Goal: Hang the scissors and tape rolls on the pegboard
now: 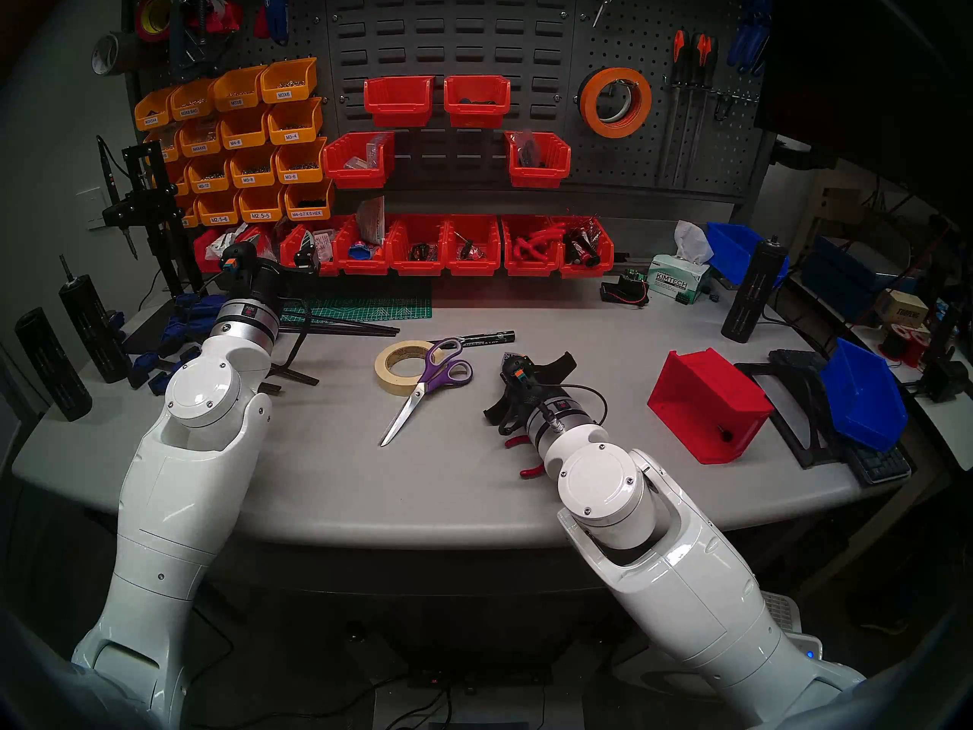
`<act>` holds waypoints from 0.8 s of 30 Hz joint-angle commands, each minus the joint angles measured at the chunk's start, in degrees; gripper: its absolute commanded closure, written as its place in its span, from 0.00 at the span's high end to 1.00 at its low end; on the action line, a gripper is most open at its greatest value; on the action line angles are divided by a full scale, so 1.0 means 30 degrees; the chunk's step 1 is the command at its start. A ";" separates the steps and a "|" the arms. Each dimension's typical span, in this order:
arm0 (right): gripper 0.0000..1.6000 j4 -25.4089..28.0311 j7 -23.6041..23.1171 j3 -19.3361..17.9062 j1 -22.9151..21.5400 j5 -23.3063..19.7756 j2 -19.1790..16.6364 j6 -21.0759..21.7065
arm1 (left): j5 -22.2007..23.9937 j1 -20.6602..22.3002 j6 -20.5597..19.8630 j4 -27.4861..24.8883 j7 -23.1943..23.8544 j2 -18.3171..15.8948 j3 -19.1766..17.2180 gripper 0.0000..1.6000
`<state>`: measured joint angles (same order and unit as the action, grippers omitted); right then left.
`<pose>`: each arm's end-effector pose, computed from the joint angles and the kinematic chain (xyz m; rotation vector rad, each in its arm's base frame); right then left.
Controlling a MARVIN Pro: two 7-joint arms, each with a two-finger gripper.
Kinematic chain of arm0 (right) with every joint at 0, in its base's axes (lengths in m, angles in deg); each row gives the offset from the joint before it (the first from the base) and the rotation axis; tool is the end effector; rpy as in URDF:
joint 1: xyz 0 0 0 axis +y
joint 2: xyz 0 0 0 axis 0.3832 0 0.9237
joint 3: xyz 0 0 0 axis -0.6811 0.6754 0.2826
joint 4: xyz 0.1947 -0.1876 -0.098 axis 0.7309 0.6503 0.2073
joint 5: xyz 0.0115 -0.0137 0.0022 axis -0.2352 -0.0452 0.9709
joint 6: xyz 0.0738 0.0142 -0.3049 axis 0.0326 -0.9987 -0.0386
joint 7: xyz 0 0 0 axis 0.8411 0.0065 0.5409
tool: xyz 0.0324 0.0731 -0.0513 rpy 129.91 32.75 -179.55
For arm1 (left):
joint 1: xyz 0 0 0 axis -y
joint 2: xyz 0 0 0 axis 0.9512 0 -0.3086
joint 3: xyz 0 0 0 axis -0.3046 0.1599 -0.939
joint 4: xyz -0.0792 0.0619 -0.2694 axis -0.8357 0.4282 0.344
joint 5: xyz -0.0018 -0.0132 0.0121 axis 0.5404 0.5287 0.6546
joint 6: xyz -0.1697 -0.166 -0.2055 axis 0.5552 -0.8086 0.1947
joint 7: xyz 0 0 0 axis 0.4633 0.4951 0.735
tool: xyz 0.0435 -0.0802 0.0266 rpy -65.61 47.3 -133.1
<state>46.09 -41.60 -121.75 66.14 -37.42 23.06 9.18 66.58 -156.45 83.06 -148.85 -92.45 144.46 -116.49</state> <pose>0.3684 0.1134 -0.2345 2.0592 0.9090 1.9201 0.4371 0.1168 -0.1471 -1.8169 -0.0907 -2.4720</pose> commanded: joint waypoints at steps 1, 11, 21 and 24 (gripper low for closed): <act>0.00 -0.0370 0.0247 -0.1103 0.0016 0.0094 -0.0722 0.0255 | 0.0039 0.0562 0.0230 -0.0558 -0.0040 -0.0029 -0.0246 1.00; 0.00 -0.0233 0.0154 -0.1265 0.0334 -0.0331 -0.0393 -0.0178 | 0.0043 0.0563 0.0235 -0.0566 -0.0046 -0.0022 -0.0250 1.00; 1.00 0.0104 -0.0531 -0.1305 0.0294 -0.0915 -0.0708 -0.0038 | 0.0043 0.0563 0.0234 -0.0566 -0.0045 -0.0023 -0.0250 1.00; 1.00 0.0134 -0.0525 -0.1320 0.0311 -0.1014 -0.0728 -0.0143 | 0.0043 0.0563 0.0234 -0.0567 -0.0045 -0.0022 -0.0251 1.00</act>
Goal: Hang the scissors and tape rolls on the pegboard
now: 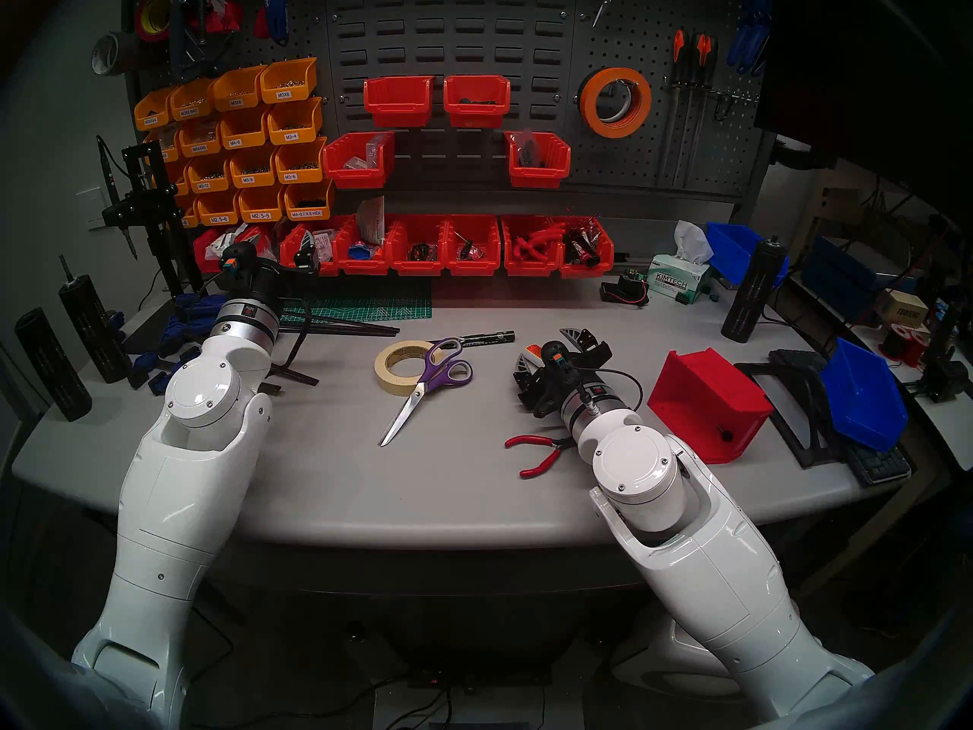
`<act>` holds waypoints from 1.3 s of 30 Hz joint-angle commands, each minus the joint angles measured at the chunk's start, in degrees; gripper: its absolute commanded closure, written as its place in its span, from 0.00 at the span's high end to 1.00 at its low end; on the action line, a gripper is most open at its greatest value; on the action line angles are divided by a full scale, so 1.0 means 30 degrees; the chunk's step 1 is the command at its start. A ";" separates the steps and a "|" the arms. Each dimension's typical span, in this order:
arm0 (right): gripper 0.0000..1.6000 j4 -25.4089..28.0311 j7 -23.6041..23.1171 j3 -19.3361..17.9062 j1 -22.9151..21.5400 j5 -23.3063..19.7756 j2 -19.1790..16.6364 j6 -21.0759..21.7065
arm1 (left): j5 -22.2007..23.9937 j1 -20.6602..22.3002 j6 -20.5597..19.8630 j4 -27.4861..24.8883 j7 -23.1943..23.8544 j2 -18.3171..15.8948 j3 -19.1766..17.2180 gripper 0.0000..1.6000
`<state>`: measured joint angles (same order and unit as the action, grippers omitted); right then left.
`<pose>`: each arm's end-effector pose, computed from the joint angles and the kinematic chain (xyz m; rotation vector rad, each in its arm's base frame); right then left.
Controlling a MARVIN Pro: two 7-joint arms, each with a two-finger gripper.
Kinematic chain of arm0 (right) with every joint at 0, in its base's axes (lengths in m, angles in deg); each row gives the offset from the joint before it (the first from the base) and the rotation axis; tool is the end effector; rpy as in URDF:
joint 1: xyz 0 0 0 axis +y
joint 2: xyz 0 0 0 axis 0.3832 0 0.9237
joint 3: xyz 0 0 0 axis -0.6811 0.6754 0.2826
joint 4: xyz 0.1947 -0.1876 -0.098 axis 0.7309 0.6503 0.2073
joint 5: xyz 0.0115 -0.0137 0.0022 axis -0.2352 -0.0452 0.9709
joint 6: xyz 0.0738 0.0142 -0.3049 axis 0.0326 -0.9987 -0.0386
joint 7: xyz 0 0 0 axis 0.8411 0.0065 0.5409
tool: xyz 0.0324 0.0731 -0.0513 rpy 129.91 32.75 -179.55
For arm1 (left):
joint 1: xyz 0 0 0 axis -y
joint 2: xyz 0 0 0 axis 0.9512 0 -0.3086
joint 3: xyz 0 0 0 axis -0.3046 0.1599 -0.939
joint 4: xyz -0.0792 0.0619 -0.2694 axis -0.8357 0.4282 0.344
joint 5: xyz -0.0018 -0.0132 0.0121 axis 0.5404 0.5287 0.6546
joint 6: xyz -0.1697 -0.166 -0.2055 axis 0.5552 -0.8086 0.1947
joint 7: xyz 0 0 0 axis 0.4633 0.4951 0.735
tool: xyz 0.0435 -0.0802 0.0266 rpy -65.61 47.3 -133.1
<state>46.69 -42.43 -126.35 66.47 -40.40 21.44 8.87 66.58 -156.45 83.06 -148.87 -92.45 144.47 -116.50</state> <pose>0.3789 0.0829 -0.2268 2.0746 0.8369 1.9149 0.4371 0.1167 -0.1470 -1.8165 -0.0910 -2.4724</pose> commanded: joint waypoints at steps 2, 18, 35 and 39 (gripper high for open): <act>1.00 0.0037 -0.0467 0.0212 0.0217 -0.0220 -0.0305 -0.0211 | 0.0041 0.0564 0.0235 -0.0559 -0.0045 -0.0024 -0.0249 1.00; 1.00 0.1718 -0.3325 0.1441 0.0167 -0.2464 -0.0237 -0.1193 | 0.0039 0.0563 0.0231 -0.0555 -0.0042 -0.0026 -0.0247 1.00; 1.00 0.1550 -0.4423 0.1624 0.0165 -0.3111 -0.0594 -0.2961 | 0.0039 0.0563 0.0231 -0.0555 -0.0041 -0.0026 -0.0247 1.00; 1.00 0.1627 -0.5255 0.1727 0.0161 -0.3702 -0.0679 -0.3169 | 0.0039 0.0563 0.0231 -0.0554 -0.0041 -0.0027 -0.0247 1.00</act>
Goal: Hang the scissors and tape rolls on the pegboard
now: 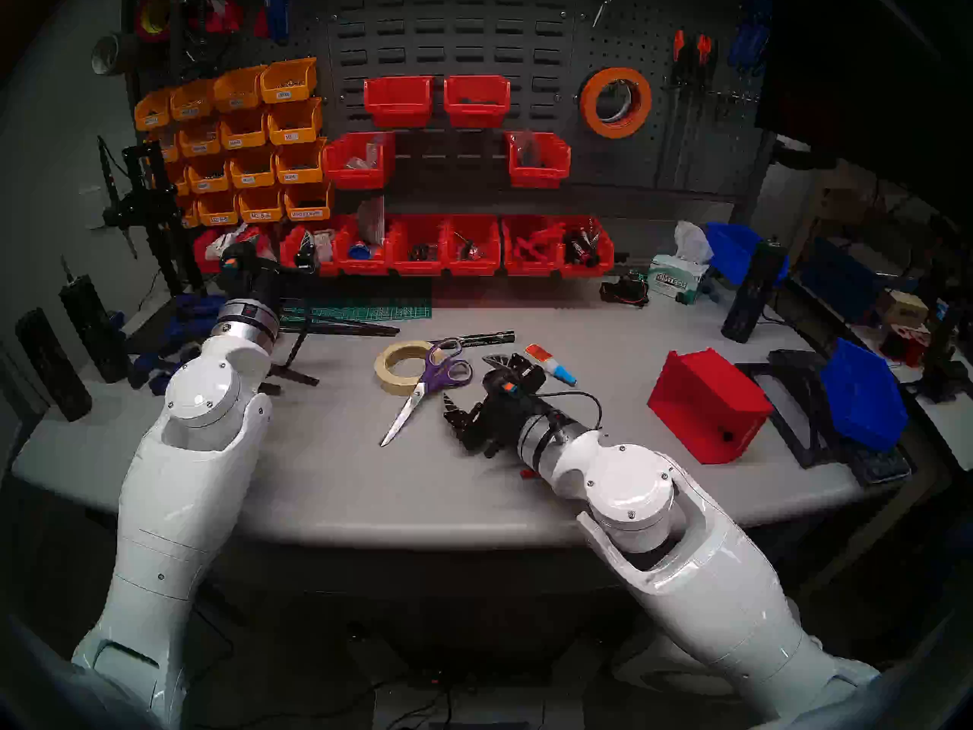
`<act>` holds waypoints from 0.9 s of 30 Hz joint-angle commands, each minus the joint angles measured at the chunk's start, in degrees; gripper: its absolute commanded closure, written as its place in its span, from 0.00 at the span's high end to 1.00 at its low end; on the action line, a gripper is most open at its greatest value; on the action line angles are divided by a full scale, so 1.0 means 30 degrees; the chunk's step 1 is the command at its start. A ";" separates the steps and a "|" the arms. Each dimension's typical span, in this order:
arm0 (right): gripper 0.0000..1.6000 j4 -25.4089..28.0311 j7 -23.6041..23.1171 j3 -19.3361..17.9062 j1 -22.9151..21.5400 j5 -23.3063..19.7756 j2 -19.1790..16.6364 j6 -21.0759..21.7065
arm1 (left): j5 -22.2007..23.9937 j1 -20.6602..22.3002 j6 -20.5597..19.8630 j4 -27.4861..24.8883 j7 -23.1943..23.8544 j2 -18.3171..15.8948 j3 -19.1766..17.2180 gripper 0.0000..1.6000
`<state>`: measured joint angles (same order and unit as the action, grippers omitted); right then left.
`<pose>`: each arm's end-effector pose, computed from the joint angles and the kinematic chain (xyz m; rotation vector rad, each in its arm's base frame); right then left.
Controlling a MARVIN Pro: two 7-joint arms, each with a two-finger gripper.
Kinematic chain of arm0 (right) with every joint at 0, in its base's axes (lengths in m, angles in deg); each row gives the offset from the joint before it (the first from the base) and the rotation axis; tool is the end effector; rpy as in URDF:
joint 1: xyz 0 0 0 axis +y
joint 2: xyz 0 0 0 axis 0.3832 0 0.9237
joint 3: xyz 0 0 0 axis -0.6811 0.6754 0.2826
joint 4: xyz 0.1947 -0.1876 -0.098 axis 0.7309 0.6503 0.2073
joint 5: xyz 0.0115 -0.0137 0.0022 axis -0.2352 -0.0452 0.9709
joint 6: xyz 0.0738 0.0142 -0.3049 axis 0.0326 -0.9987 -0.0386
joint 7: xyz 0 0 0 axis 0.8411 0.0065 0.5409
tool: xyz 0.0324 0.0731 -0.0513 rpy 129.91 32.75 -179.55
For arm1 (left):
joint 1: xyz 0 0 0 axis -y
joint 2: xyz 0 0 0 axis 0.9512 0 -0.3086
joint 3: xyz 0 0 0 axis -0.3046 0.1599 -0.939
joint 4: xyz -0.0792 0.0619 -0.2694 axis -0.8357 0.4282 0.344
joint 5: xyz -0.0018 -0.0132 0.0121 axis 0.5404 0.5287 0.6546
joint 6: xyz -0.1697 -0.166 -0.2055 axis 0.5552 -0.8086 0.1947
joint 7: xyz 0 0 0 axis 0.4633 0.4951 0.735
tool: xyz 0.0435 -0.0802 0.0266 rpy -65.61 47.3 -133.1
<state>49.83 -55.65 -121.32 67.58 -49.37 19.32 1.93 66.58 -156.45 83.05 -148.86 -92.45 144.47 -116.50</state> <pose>0.3392 0.1359 -0.2303 -1.9823 -1.0895 -1.8868 0.4371 0.1168 -0.1471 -1.8168 -0.0910 -2.4721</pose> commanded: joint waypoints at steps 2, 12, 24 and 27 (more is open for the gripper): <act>1.00 0.0661 -0.1085 -0.0053 -0.0173 -0.1073 0.0124 -0.0813 | 0.0039 0.0563 0.0233 -0.0557 -0.0041 -0.0028 -0.0246 1.00; 1.00 0.1040 -0.1096 -0.1262 -0.0211 -0.2323 0.0478 -0.0535 | 0.0037 0.0562 0.0229 -0.0551 -0.0037 -0.0032 -0.0244 1.00; 1.00 0.1520 -0.2728 -0.2439 -0.0469 -0.4658 0.0543 0.1157 | 0.0038 0.0563 0.0231 -0.0555 -0.0039 -0.0029 -0.0246 1.00; 1.00 0.1464 -0.3030 -0.2333 -0.0661 -0.4832 0.0568 0.1217 | 0.0038 0.0563 0.0231 -0.0555 -0.0039 -0.0029 -0.0246 1.00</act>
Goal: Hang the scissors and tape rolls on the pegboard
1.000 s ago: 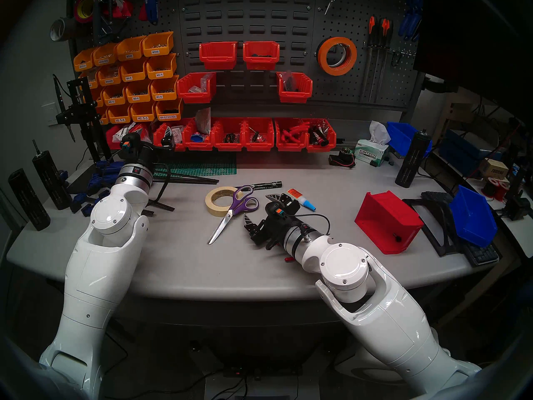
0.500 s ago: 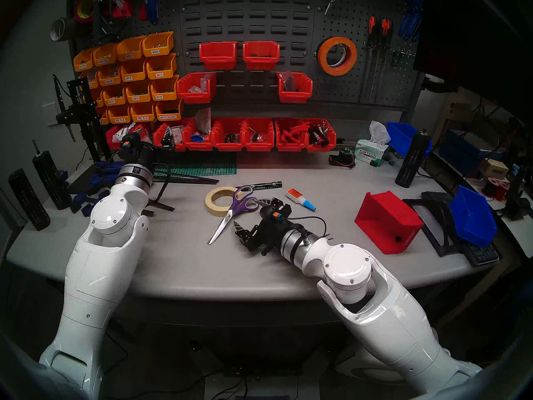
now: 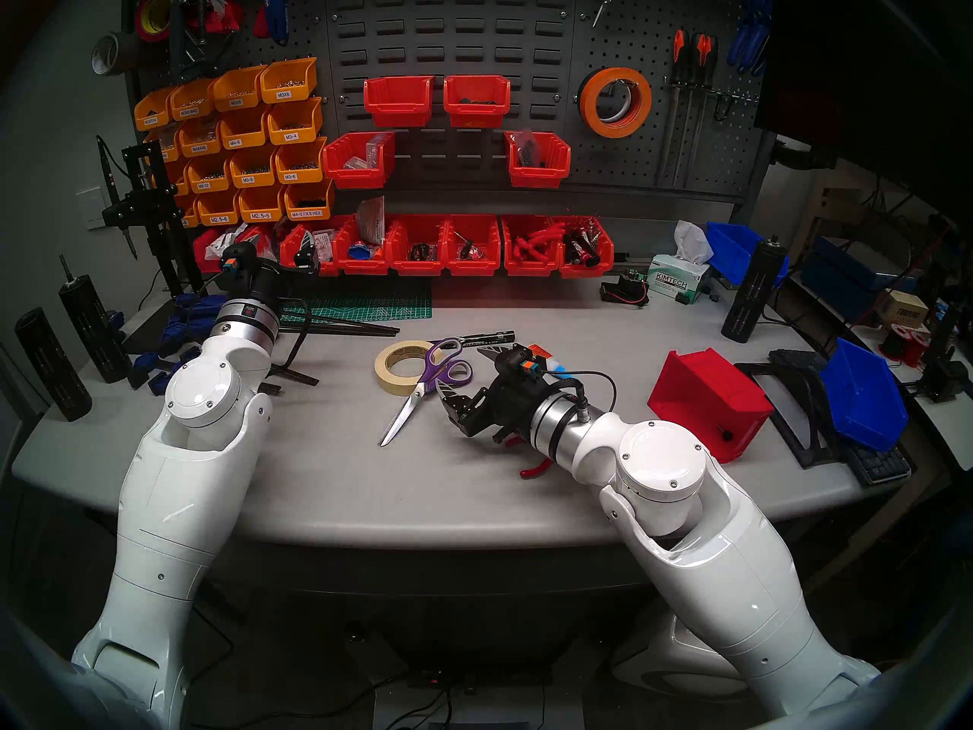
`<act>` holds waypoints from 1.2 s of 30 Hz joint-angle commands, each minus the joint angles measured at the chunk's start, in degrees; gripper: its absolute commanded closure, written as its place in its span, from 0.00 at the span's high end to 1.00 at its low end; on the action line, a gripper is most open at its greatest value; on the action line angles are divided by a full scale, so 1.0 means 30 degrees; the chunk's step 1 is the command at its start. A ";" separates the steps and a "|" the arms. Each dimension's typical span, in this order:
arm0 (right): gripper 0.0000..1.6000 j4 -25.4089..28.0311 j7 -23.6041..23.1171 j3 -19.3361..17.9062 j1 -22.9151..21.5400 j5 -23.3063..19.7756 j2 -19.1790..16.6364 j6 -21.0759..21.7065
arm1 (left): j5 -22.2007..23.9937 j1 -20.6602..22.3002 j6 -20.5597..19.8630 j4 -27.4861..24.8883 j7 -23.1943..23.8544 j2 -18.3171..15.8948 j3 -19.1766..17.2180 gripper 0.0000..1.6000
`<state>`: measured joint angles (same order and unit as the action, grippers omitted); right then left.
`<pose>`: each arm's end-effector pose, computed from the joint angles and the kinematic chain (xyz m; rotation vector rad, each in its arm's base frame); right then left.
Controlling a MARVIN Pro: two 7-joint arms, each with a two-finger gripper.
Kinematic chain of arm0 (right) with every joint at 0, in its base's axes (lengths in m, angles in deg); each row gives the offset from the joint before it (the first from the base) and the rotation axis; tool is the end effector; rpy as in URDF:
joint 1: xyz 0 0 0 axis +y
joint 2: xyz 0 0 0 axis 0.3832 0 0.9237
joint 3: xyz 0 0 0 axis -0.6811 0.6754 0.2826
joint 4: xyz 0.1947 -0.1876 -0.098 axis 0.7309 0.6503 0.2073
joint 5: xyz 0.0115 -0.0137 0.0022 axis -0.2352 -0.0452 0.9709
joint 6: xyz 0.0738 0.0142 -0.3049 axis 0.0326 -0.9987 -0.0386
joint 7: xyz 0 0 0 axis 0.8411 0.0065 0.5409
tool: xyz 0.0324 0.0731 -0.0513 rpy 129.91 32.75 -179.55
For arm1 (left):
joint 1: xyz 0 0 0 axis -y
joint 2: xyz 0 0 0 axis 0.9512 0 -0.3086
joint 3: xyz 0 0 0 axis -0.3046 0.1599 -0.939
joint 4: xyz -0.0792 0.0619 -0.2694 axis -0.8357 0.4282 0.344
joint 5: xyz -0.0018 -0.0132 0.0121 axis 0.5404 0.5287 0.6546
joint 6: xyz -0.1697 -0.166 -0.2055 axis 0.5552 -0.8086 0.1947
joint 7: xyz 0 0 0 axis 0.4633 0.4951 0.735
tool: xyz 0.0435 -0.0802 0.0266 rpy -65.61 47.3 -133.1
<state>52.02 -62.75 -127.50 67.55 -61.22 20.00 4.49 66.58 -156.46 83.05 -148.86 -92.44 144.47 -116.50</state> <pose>0.3439 0.1214 -0.2050 -1.9052 -0.9310 -1.7426 0.4371 0.1168 -0.1471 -1.8171 -0.0908 -2.4720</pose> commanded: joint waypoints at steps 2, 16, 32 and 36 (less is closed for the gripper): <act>1.00 0.0687 -0.0727 -0.0254 -0.0713 -0.0995 0.0461 0.0359 | 0.0039 0.0563 0.0232 -0.0555 -0.0040 -0.0029 -0.0246 1.00; 1.00 -0.0304 -0.0922 -0.0823 -0.1040 -0.2587 0.2095 -0.0347 | 0.0037 0.0563 0.0229 -0.0553 -0.0038 -0.0030 -0.0245 1.00; 1.00 -0.2864 -0.0661 -0.0051 -0.3809 -0.2394 0.3729 -0.0610 | 0.0033 0.0560 0.0222 -0.0542 -0.0032 -0.0037 -0.0240 1.00; 1.00 -0.3178 -0.0088 0.0085 -0.4168 -0.2215 0.3995 -0.0134 | 0.0034 0.0561 0.0224 -0.0545 -0.0033 -0.0035 -0.0242 1.00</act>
<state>42.11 -65.16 -127.30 59.88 -68.95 28.97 3.43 66.58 -156.46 83.03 -148.84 -92.43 144.46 -116.50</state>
